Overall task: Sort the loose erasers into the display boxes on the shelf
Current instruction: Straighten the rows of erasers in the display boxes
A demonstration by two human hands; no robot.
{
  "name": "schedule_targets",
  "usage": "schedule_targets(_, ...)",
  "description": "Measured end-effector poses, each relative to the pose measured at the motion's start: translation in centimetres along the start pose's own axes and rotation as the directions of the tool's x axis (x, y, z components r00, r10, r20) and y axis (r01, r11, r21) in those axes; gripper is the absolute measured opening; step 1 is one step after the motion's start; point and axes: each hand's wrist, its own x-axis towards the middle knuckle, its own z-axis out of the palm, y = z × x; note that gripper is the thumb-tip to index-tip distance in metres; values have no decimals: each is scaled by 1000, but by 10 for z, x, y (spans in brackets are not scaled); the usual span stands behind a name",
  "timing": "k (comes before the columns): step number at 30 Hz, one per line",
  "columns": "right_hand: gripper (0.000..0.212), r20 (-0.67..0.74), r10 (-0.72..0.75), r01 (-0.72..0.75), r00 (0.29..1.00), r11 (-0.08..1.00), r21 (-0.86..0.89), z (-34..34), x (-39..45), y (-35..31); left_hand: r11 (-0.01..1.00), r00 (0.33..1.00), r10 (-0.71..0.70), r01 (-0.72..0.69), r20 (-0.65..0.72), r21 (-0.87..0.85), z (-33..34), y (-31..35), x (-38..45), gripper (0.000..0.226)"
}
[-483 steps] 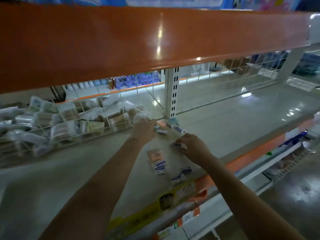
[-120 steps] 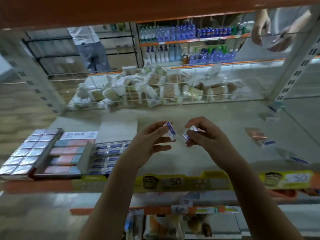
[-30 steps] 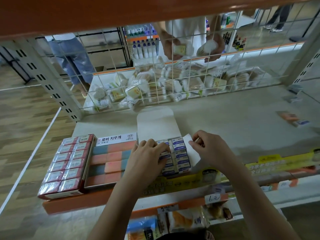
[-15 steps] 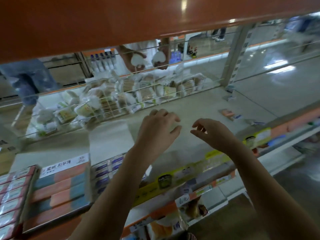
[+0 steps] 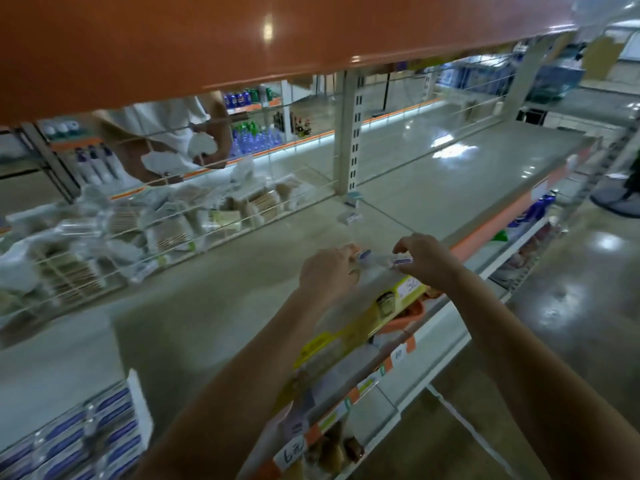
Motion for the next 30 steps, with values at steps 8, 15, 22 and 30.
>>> schedule_targets(8,30,39,33,-33,999,999,-10,12,17,23,979,989,-145,146,-18,142,32,10,40,40)
schedule_targets(15,27,51,14,-14,999,1000,-2,16,22,26,981,991,-113,123,-77,149,36,9,49,30)
schedule_targets(22,24,18,-25,25,1000,1000,18,12,16,20,984,990,-142,143,-19,103,26,7,47,23)
schedule_targets(30,17,-39,-192,196,981,968,156,8,12,-38,987,980,-152,145,-126,-65,-20,-30,-18,20)
